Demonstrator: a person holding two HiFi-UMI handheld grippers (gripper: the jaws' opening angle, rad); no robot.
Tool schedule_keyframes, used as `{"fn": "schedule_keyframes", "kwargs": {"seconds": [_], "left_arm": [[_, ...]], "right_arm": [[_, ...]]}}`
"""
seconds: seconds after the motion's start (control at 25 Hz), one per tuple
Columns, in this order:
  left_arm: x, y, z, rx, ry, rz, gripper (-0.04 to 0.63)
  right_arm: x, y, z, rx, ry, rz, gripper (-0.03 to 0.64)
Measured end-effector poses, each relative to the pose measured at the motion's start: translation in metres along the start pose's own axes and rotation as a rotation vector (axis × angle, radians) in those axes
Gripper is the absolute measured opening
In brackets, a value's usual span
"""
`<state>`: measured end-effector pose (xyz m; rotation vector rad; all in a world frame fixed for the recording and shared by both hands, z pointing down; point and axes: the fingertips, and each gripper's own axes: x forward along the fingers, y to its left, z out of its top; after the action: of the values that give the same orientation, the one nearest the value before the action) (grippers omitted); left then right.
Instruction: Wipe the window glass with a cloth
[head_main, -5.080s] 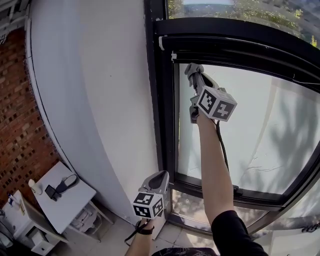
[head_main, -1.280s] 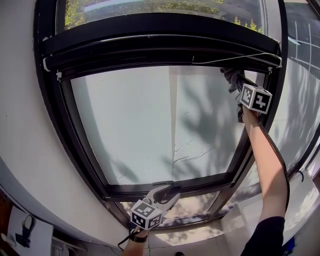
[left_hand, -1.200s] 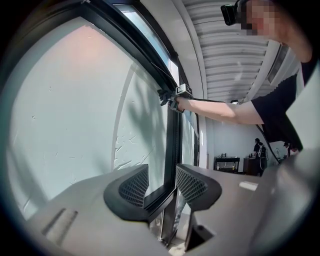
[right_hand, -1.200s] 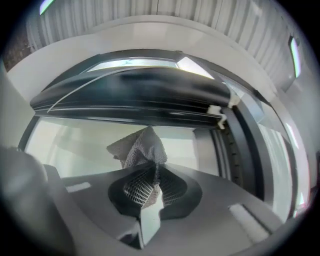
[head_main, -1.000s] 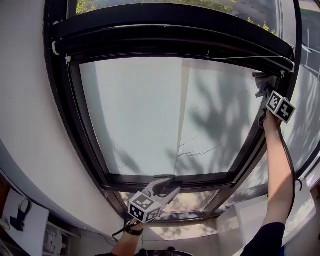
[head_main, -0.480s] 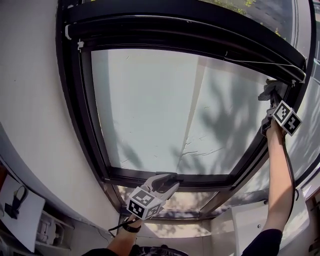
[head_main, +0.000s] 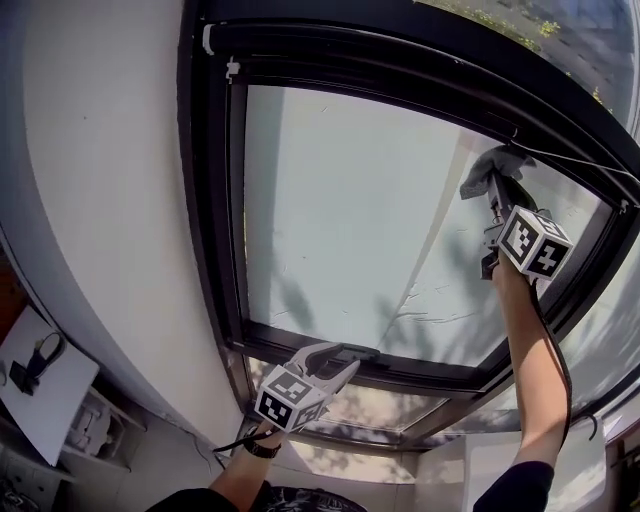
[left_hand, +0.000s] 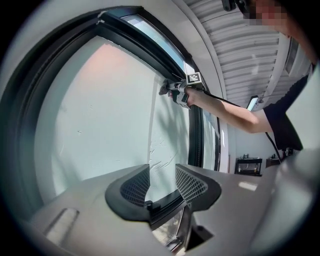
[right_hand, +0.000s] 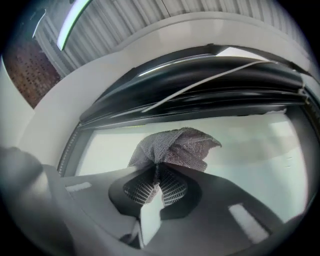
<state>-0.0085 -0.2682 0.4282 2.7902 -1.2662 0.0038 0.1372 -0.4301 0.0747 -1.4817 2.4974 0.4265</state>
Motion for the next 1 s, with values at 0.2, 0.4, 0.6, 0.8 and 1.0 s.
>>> {"fn": "schedule_keyframes", "kwargs": {"seconds": [0.2, 0.4, 0.6, 0.8, 1.0], "left_arm": [[-0.034, 0.026, -0.001, -0.010, -0.013, 0.097, 0.152], [-0.083, 0.060, 0.002, -0.031, -0.035, 0.230, 0.152], [-0.124, 0.082, 0.003, -0.045, -0.052, 0.332, 0.149], [-0.167, 0.099, 0.005, -0.054, -0.067, 0.430, 0.149], [-0.192, 0.112, 0.006, -0.054, -0.079, 0.495, 0.146]], "right_arm": [[0.044, 0.125, -0.005, 0.021, -0.013, 0.237, 0.017], [0.085, 0.247, -0.024, 0.060, 0.012, 0.425, 0.017], [0.105, 0.331, -0.037, 0.061, 0.019, 0.527, 0.017], [0.113, 0.385, -0.039, 0.074, 0.000, 0.583, 0.017], [0.129, 0.409, -0.050, 0.114, 0.018, 0.606, 0.017]]}}
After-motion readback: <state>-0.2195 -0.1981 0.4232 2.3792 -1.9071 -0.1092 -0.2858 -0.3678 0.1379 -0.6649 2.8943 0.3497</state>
